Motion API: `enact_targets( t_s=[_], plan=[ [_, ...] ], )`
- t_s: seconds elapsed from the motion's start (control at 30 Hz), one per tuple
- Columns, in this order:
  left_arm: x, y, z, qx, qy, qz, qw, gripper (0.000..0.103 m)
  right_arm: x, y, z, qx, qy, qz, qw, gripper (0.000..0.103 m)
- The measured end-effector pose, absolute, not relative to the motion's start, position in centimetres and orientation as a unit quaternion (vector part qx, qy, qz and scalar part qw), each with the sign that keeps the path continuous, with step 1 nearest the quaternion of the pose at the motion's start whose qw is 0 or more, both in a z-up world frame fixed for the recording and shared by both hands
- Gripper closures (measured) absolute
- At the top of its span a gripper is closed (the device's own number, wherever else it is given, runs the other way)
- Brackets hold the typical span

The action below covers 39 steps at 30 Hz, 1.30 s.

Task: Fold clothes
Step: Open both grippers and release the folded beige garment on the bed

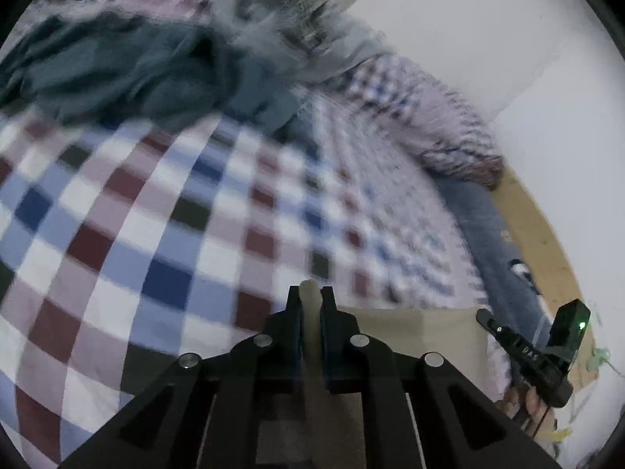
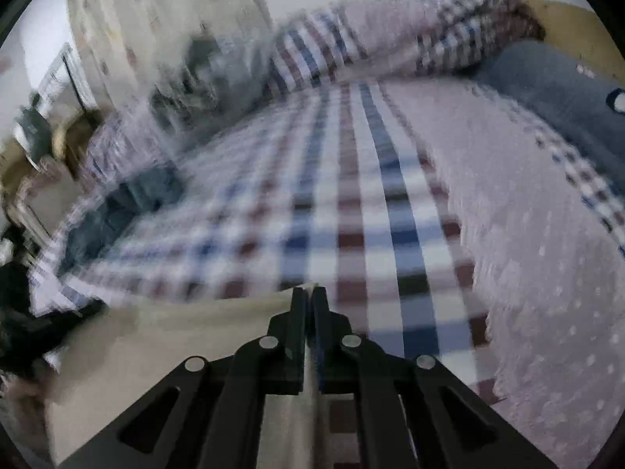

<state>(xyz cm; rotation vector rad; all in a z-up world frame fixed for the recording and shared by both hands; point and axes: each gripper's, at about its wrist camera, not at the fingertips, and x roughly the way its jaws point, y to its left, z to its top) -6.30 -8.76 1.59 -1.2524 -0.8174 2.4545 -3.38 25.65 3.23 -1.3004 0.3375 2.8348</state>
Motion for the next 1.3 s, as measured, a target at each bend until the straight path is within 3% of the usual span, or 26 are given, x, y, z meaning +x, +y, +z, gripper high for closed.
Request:
enact_targets(
  t_s=[0.03, 0.1, 0.17, 0.2, 0.23, 0.37, 0.43, 0.6, 0.73, 0.8, 0.9, 1.03, 1.1, 1.3],
  plan=[
    [-6.3, -9.0, 1.4, -0.434, -0.288, 0.844, 0.129, 0.088, -3.9, 26.0, 2.0, -0.434, 0.107, 0.894, 0.018, 0.099],
    [-6.4, -9.5, 1.3, -0.433, -0.302, 0.840, 0.126, 0.078, -4.1, 27.9, 1.0, -0.448, 0.148, 0.881, 0.031, 0.101],
    [-6.4, -9.8, 1.5, -0.433, -0.304, 0.839, 0.126, 0.071, -3.5, 29.5, 1.9, -0.428, 0.172, 0.886, 0.049, 0.088],
    [-6.4, -10.0, 1.5, -0.433, -0.305, 0.839, 0.127, 0.065, -3.1, 30.1, 2.4, -0.418, 0.175, 0.889, 0.060, 0.073],
    [-6.4, -10.1, 1.6, -0.433, -0.304, 0.839, 0.128, 0.063, -2.7, 30.5, 3.0, -0.407, 0.181, 0.893, 0.061, 0.065],
    [-6.0, -10.5, 2.4, -0.426, -0.300, 0.845, 0.123, 0.043, -1.6, 30.3, 5.1, -0.384, 0.201, 0.901, 0.027, 0.062],
    [-5.7, -10.8, 2.9, -0.420, -0.298, 0.849, 0.117, 0.040, -0.9, 29.2, 6.2, -0.378, 0.192, 0.906, -0.003, 0.062],
    [-4.6, -10.8, 4.7, -0.396, -0.294, 0.861, 0.122, 0.040, 0.7, 24.7, 7.4, -0.385, 0.193, 0.895, -0.115, 0.062],
    [-3.6, -8.9, 6.6, -0.370, -0.267, 0.871, 0.183, 0.040, 2.2, 21.5, 7.0, -0.394, 0.199, 0.881, -0.169, 0.062],
    [-3.7, -7.2, 6.3, -0.382, -0.222, 0.877, 0.190, 0.045, 2.8, 19.3, 6.6, -0.397, 0.182, 0.881, -0.184, 0.062],
    [-4.0, -4.6, 5.6, -0.406, -0.146, 0.882, 0.190, 0.052, 2.6, 17.0, 4.6, -0.428, 0.116, 0.880, -0.168, 0.066],
    [-4.2, -2.7, 3.5, -0.438, -0.064, 0.879, 0.175, 0.062, 2.0, 17.6, 3.2, -0.449, 0.092, 0.880, -0.127, 0.087],
    [-4.2, -3.1, 3.3, -0.439, -0.067, 0.880, 0.170, 0.066, 2.0, 18.0, 3.2, -0.449, 0.088, 0.882, -0.111, 0.097],
    [-3.7, -4.1, 5.1, -0.429, -0.099, 0.886, 0.143, 0.068, 1.8, 19.1, 3.9, -0.436, 0.081, 0.894, -0.065, 0.090]
  ],
)
